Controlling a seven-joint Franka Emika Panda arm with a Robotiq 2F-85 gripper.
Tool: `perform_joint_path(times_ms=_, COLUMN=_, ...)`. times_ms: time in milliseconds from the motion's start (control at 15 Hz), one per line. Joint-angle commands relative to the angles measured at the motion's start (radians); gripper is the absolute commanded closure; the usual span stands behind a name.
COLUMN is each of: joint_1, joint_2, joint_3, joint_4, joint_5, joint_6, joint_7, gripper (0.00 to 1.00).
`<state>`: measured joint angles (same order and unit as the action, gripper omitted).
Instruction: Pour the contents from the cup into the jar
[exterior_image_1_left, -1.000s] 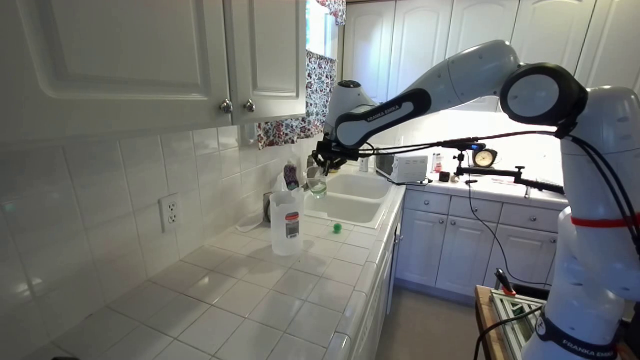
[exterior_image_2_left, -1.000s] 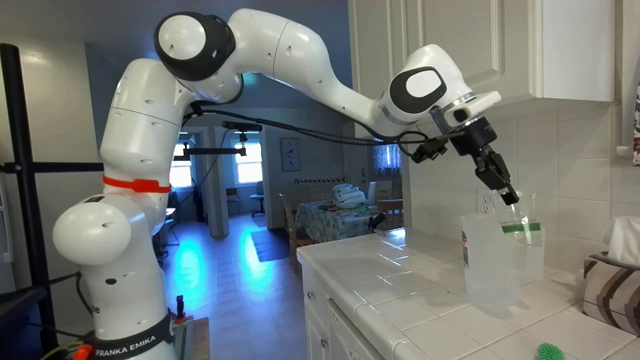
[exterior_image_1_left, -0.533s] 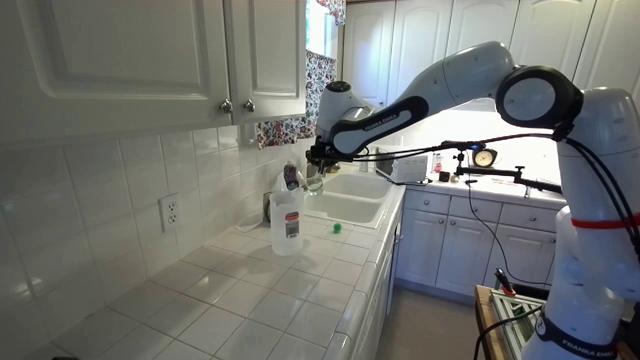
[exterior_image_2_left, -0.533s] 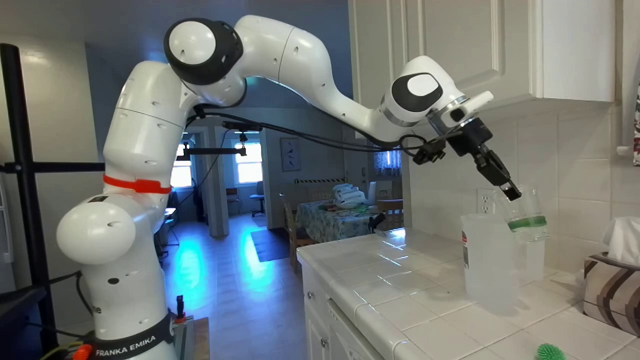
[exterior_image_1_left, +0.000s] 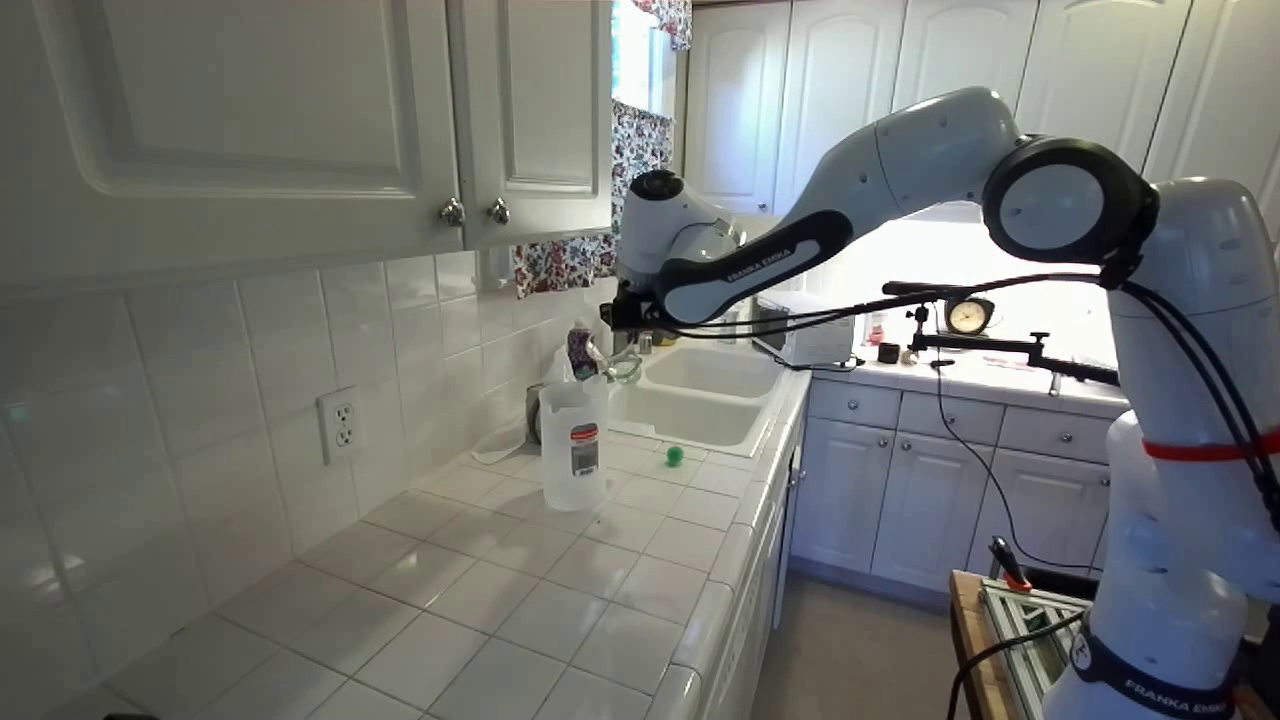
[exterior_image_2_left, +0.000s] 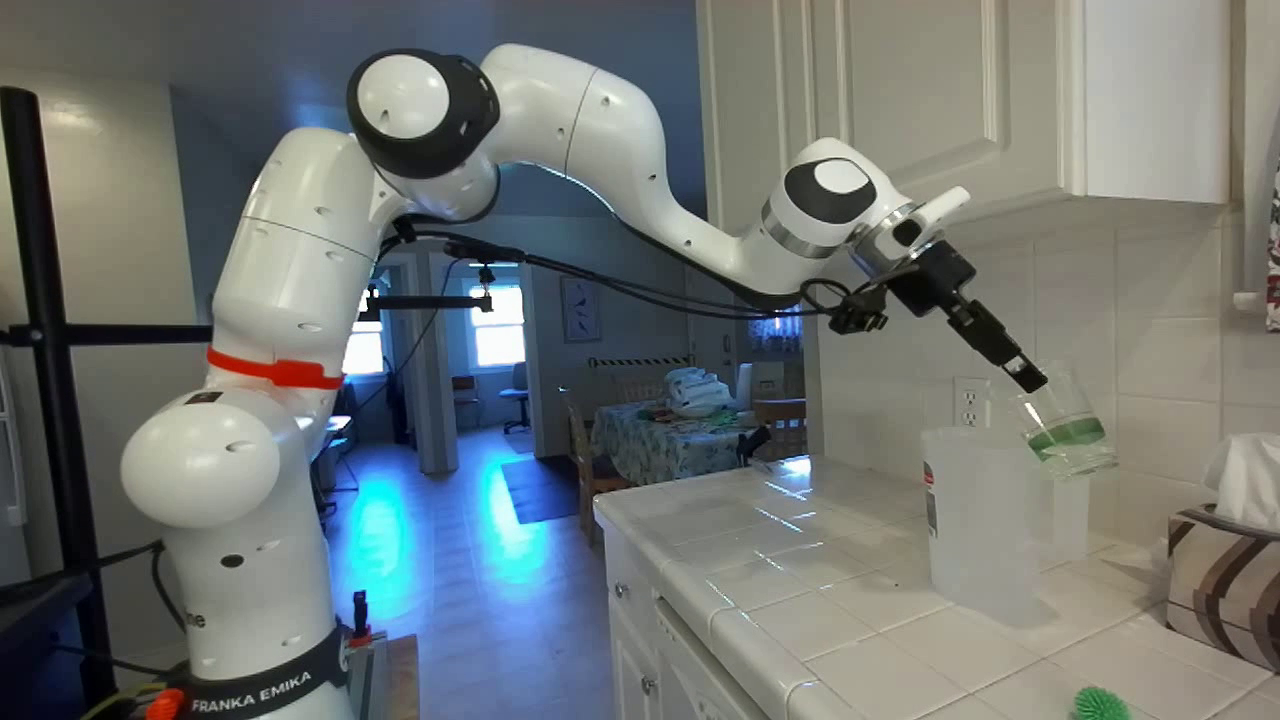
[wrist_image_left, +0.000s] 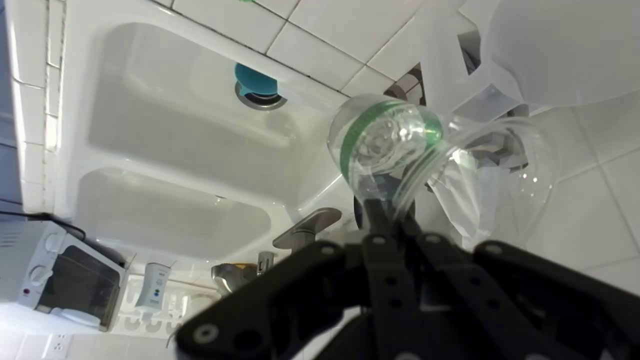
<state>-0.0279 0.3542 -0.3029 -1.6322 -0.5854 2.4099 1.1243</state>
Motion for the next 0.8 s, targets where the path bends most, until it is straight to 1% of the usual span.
perform_joint_path(times_ms=0, joint_1=0.027, joint_2=0.037, joint_3=-0.015, joint_4=0.047, joint_5=-0.095, joint_6=-0.009, joint_7=0.053, gripper=0.98)
perform_joint_path(times_ms=400, joint_1=0.046, joint_2=0.037, joint_3=-0.005, joint_4=0.042, joint_5=-0.255, joint_6=-0.011, joint_7=0.124, gripper=0.98)
perform_joint_path(times_ms=733, joint_1=0.043, joint_2=0.039, joint_3=0.014, joint_4=0.040, joint_5=-0.381, joint_6=-0.020, joint_7=0.188, gripper=0.98)
